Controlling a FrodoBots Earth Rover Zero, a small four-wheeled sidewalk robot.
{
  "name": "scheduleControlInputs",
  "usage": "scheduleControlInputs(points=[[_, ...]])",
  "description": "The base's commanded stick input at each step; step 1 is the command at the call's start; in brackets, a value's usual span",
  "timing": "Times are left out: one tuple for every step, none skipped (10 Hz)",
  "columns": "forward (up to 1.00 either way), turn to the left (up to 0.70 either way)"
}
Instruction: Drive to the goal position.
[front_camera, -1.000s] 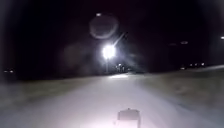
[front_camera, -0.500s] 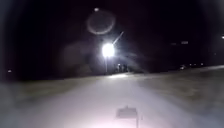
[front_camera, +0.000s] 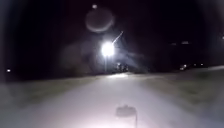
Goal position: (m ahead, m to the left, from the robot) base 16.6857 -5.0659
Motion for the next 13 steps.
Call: scheduleControlInputs(points=[[0.70, 0.00], [0.70, 0.00], [0.70, 0.00], [0.70, 0.04], [0.70, 0.14], [0.70, 0.14], [0.70, 0.00], [0.70, 0.00], [0.70, 0.00], [0.70, 0.00], [0.70, 0.00], [0.70, 0.00], [0.70, 0.00]])
